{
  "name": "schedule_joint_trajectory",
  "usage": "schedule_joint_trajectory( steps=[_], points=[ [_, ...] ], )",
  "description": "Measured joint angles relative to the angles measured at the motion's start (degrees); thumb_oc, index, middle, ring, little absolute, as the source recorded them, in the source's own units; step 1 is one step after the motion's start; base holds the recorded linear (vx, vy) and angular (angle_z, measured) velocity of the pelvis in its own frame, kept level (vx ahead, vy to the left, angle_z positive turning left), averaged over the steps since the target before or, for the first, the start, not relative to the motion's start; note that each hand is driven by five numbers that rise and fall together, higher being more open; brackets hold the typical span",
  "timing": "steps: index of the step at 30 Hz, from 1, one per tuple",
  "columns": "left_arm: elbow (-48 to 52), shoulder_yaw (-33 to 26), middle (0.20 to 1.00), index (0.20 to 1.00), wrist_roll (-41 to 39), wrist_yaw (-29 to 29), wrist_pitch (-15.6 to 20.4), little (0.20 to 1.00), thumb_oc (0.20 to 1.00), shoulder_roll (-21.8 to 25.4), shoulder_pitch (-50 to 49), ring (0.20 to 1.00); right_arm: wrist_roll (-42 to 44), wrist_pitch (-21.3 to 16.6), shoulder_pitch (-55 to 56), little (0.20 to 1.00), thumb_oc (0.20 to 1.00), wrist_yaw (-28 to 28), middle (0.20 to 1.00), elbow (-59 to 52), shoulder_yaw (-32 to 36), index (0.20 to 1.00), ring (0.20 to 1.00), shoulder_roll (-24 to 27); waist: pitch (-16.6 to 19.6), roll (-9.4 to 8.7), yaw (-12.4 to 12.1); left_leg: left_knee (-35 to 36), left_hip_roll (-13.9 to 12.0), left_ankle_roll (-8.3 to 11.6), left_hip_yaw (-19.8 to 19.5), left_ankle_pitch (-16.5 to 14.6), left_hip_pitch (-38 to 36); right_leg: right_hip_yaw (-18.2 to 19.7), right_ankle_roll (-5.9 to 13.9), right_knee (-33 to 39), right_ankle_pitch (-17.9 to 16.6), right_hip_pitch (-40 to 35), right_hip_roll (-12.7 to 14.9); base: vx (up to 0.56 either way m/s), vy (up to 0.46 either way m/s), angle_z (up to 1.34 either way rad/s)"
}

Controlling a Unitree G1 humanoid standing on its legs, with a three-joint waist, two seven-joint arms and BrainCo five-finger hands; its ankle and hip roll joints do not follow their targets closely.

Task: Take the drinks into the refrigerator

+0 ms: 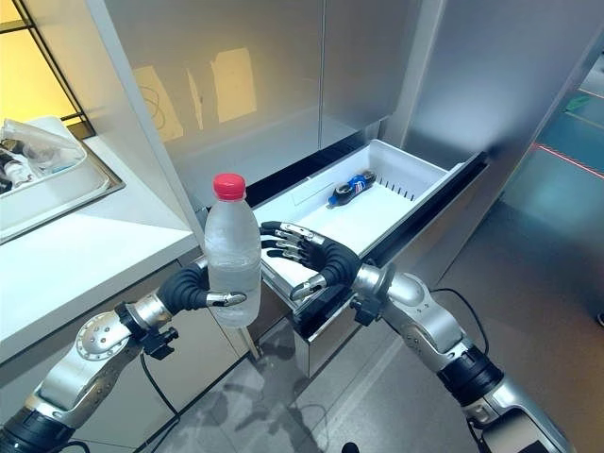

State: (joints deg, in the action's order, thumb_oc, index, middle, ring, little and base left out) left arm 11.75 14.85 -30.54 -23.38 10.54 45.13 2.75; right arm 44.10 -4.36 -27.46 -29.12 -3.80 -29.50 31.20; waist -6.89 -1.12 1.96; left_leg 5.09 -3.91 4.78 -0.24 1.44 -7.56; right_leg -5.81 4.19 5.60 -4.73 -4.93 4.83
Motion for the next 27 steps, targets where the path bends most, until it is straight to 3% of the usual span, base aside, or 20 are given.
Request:
schedule_joint_trajectory(
  steps=[5,12,27],
  points=[
    [-0.19,2.04,0.200,0.200,0.04,0.09,0.00,0.200,0.200,-0.38,1.47,0.200,0.01,-0.18,-3.39,1.000,1.000,1.08,1.000,0.01,-0.97,1.000,1.000,-1.40,0.09,0.17,-1.56,0.00,0.06,0.00,-0.02,0.00,-0.06,-0.01,0.00,-0.01,0.00,-0.08,0.04,0.00,0.000,0.00],
    [-0.20,2.51,0.200,0.200,0.06,0.03,0.00,0.200,0.200,-1.46,1.48,0.200,0.50,-0.34,-6.56,1.000,1.000,2.54,1.000,0.56,-2.42,1.000,1.000,-5.57,0.36,0.53,-1.53,0.00,0.08,0.00,0.00,0.00,-0.52,0.00,0.00,0.00,0.00,-0.49,0.08,0.00,0.000,0.00],
    [-0.25,2.53,0.200,0.200,0.59,-0.24,0.10,0.200,0.200,-3.71,0.11,0.200,2.29,1.49,-0.77,1.000,1.000,0.89,1.000,0.34,-3.03,1.000,1.000,-4.20,0.94,0.83,-1.47,0.01,0.08,0.00,-0.50,0.03,-0.51,-0.74,0.01,-0.01,0.06,-0.73,0.14,0.00,0.000,0.01]
  ],
)
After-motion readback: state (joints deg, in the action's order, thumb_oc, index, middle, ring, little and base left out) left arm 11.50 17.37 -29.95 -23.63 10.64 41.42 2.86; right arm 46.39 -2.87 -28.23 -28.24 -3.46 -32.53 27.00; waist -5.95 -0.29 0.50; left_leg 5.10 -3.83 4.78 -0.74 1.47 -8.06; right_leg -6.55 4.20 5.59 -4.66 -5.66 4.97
